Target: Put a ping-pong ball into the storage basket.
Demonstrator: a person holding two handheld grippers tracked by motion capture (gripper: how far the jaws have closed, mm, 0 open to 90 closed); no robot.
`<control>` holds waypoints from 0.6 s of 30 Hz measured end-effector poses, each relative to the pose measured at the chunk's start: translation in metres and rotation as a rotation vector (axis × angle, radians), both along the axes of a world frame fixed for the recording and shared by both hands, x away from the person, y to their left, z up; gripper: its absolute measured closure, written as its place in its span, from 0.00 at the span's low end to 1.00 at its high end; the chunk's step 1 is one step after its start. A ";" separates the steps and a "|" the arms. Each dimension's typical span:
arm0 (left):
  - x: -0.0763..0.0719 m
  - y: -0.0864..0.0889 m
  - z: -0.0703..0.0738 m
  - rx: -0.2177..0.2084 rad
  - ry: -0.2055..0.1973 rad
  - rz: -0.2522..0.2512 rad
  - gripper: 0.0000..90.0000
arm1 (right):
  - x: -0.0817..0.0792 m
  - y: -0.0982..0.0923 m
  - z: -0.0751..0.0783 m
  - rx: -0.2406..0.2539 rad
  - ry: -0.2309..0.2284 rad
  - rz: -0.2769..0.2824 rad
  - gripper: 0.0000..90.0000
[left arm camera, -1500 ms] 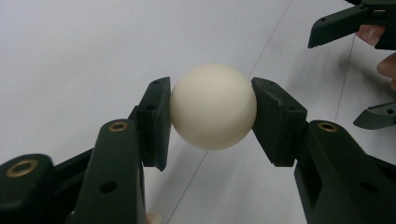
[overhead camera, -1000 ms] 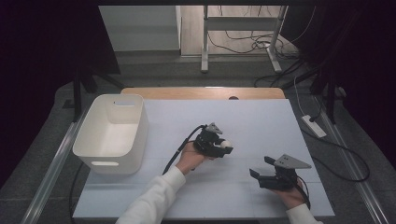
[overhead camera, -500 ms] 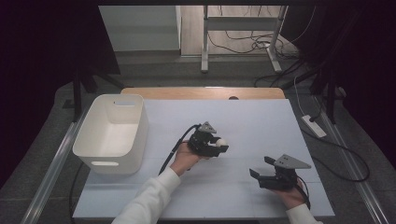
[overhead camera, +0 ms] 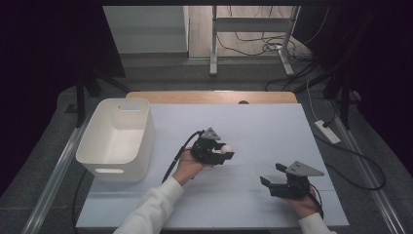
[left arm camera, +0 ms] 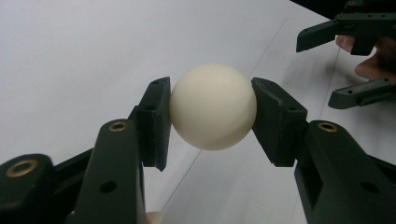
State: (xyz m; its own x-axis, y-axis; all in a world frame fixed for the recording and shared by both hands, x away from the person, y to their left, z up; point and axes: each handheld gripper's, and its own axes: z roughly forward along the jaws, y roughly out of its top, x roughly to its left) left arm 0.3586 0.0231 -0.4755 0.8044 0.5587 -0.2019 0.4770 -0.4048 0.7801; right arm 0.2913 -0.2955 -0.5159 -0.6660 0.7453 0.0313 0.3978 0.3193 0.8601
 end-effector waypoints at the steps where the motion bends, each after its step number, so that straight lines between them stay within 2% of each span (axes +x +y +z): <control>1: 0.000 0.001 0.000 -0.002 -0.001 0.000 0.56 | 0.000 0.000 0.000 0.000 0.000 0.000 0.19; 7: -0.002 0.007 0.004 -0.017 -0.012 0.011 0.56 | 0.000 0.000 0.000 -0.001 0.000 -0.002 0.19; 15: -0.006 0.015 0.006 -0.009 -0.025 0.017 0.56 | 0.000 0.000 0.000 -0.004 0.002 -0.003 0.19; 18: -0.007 0.019 0.006 -0.023 -0.026 0.029 0.56 | 0.000 0.000 0.000 -0.004 0.002 -0.003 0.19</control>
State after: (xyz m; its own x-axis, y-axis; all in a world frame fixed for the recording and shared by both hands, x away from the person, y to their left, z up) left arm 0.3517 0.0417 -0.4693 0.7928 0.5776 -0.1944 0.4681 -0.3730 0.8011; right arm 0.2914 -0.2951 -0.5162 -0.6637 0.7474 0.0301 0.4008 0.3214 0.8580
